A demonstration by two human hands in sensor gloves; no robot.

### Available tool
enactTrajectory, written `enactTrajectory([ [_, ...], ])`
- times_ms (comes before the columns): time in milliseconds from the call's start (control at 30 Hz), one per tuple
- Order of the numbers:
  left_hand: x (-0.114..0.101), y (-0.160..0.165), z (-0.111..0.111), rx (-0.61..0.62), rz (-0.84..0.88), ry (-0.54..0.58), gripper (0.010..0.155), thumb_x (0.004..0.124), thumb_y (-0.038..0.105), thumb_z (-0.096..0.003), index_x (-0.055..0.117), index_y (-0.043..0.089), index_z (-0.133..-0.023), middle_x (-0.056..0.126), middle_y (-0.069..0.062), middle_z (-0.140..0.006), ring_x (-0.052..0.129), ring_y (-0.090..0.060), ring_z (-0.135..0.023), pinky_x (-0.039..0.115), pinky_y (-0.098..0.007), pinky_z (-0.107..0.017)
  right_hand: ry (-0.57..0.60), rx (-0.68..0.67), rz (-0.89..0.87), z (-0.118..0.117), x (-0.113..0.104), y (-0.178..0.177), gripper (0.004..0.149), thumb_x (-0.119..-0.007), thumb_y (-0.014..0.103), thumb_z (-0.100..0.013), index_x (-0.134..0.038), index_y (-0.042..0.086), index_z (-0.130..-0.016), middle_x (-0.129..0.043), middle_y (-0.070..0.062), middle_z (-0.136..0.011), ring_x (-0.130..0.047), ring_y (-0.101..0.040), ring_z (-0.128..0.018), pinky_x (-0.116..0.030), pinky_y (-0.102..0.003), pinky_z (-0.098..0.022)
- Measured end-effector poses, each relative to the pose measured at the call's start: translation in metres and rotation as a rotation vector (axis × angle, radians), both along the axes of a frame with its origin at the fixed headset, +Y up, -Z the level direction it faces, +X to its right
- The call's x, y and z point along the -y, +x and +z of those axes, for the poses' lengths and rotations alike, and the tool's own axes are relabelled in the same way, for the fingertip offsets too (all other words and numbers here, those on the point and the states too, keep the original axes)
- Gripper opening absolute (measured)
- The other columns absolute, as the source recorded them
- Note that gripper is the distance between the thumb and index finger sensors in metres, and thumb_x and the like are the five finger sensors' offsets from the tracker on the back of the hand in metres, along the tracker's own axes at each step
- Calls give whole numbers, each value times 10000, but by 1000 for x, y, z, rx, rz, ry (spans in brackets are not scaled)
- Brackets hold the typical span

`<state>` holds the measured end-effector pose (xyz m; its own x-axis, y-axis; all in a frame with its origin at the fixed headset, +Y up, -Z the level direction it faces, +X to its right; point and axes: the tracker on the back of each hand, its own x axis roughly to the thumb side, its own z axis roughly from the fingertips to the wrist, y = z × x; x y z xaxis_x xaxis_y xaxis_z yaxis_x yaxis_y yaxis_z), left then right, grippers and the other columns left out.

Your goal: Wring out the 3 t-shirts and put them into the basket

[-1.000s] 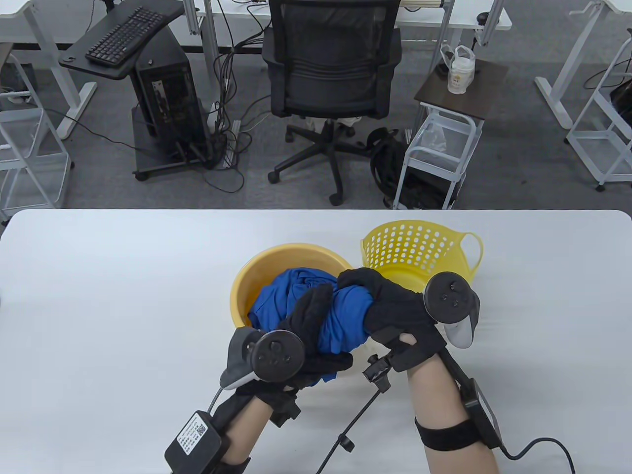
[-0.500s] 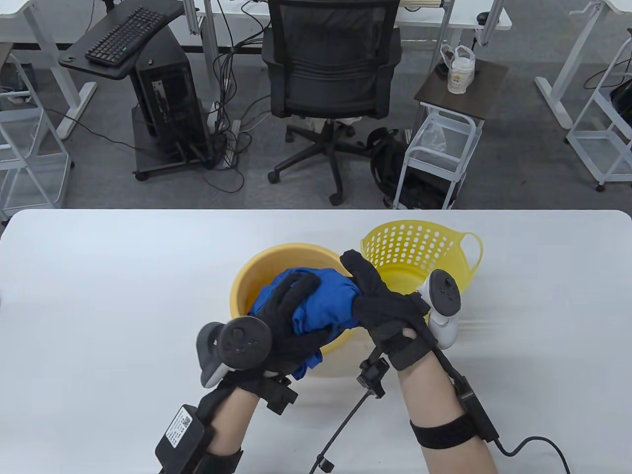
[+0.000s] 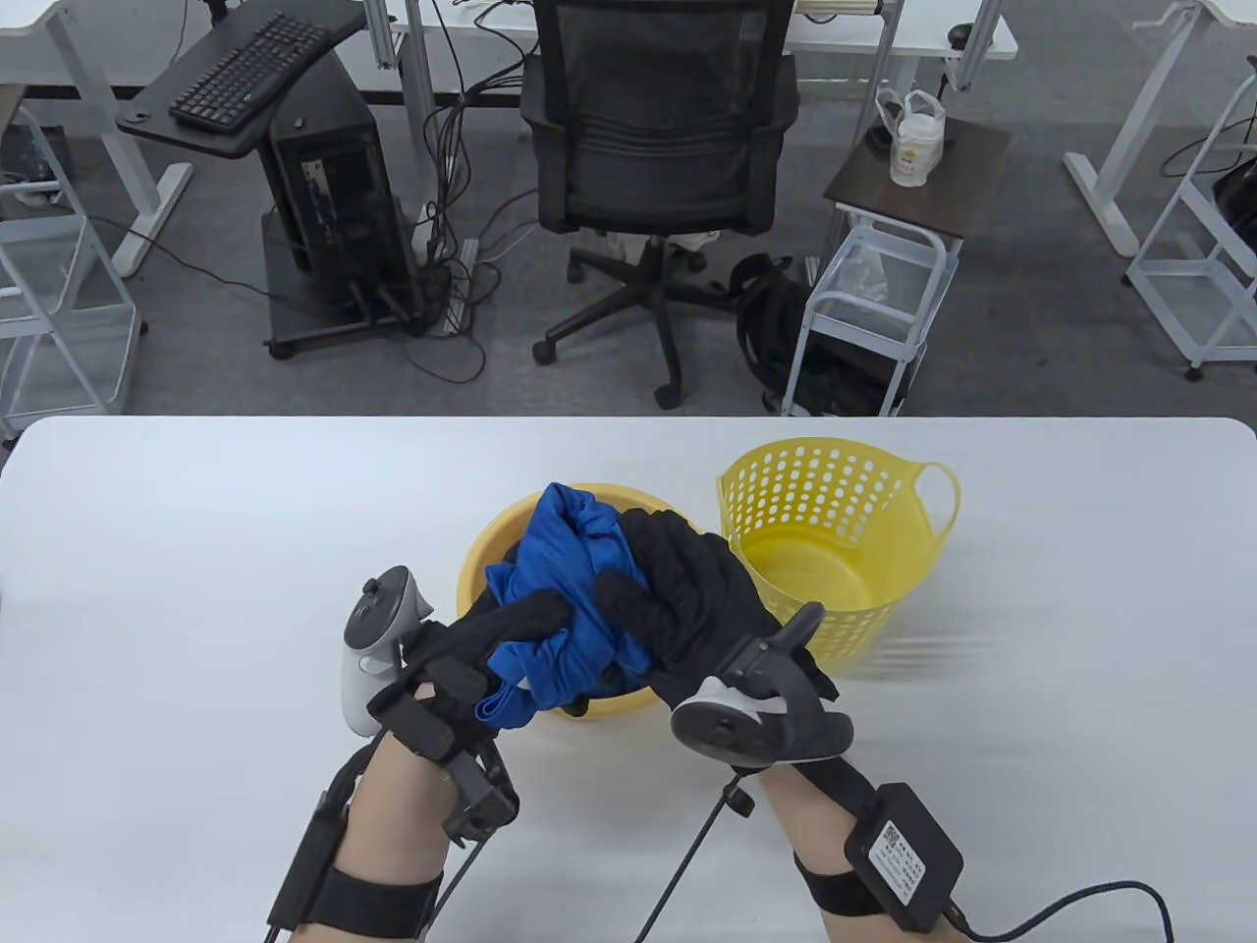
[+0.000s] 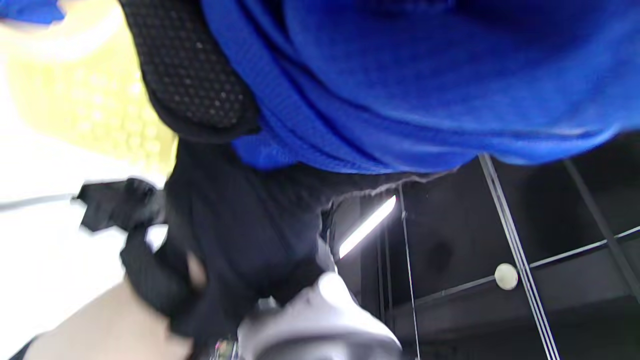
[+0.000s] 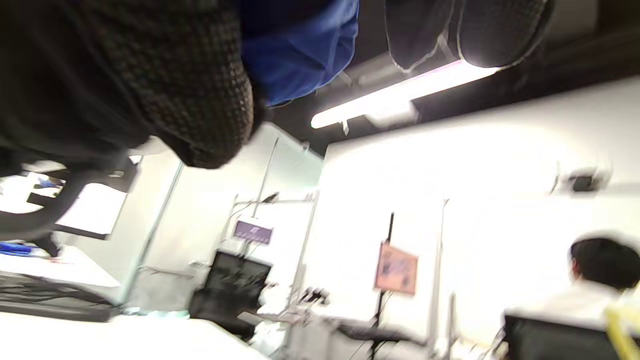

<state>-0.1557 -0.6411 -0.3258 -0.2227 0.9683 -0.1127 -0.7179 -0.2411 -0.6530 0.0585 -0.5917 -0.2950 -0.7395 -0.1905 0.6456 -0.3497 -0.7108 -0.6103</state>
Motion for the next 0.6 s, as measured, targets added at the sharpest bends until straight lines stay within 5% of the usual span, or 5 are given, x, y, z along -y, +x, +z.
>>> enactTrajectory([
  [200,-10,0,2,-99,-462,190,762,871,634,-614,382,447,-1168,566,-219,-1163,952,-399,-761,959,-410,-397,190,50,102,5,8,-8,1134,-1051,452,-352,-222,251,-1099,-193,-315,-1171,-314,-664,-1034,-423,-823,-660],
  [333,-17,-1,3,-116,-545,231,778,913,607,-590,410,448,-1162,572,-235,-1165,934,-426,-772,940,-450,-401,256,43,133,8,15,-15,1190,-1039,472,-359,-95,293,-1060,-22,-292,-1145,-154,-649,-1026,-333,-826,-666],
  [433,-20,-1,4,-101,-604,280,798,929,592,-580,406,441,-1164,579,-236,-1168,926,-433,-787,932,-467,-411,297,13,166,13,15,-18,1068,-1048,475,-348,-296,253,-1072,-75,-208,-1167,-88,-600,-1018,-285,-808,-666],
  [533,-22,3,5,-60,-670,337,856,949,586,-557,395,386,-1179,581,-265,-1156,927,-438,-787,927,-481,-408,332,-18,217,17,14,-20,946,-1044,517,-326,-474,179,-1000,-536,-77,-1120,-365,-465,-1097,-425,-752,-707],
  [600,-22,6,5,-51,-678,347,887,951,592,-548,385,355,-1188,575,-278,-1154,929,-436,-786,928,-480,-405,264,-47,213,14,13,-18,924,-1045,518,-322,-510,153,-981,-679,-128,-1011,-711,-485,-945,-592,-701,-694],
])
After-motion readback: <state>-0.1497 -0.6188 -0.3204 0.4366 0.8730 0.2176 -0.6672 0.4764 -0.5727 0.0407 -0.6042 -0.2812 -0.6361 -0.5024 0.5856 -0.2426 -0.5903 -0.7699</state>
